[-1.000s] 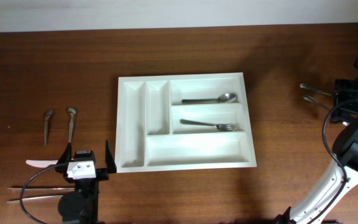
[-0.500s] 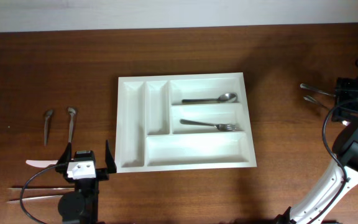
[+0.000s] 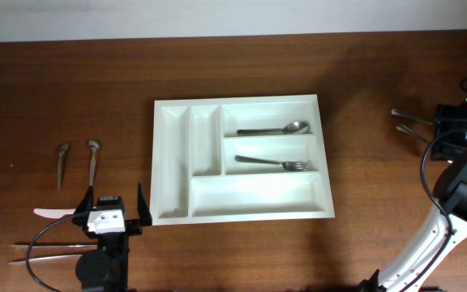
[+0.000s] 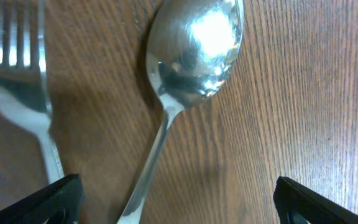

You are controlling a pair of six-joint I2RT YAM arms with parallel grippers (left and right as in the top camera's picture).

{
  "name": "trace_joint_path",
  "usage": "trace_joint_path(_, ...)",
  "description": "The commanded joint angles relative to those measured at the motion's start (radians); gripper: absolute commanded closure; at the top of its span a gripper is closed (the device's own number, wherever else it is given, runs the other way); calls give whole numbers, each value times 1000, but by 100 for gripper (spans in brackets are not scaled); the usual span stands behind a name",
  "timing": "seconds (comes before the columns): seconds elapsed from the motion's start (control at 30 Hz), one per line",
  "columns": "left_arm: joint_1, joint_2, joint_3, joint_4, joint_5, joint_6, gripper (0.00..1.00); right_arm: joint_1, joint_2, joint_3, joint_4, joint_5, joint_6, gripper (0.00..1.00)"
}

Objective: Pack container
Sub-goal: 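Return the right gripper to the remaining fork and spoon, then lower the right gripper onto the spoon handle and close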

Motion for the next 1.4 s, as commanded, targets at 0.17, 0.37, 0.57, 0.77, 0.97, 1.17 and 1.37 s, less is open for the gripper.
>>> trace_joint_path(0.17,-5,-8,-6,0,-3,-6,1,-2,53,-6,-1,27,8,1)
trace_joint_path(0.37,-5,-8,-6,0,-3,-6,1,-2,57,-6,12,27,8,1)
trace_joint_path(0.57,-5,-8,-6,-1,-3,-6,1,-2,85,-6,8,27,8,1)
trace_joint_path(0.77,-5,-8,-6,0,-3,-6,1,-2,103,-6,4,25,8,1)
trace_joint_path(0.97,-5,-8,-6,0,-3,-6,1,-2,103,-6,6,27,8,5)
trace_joint_path(1.17,-5,-8,-6,0,-3,-6,1,-2,103,-6,1,27,8,46)
trace_joint_path(1.37,-5,-8,-6,0,-3,-6,1,-2,102,-6,-19,4,7,81)
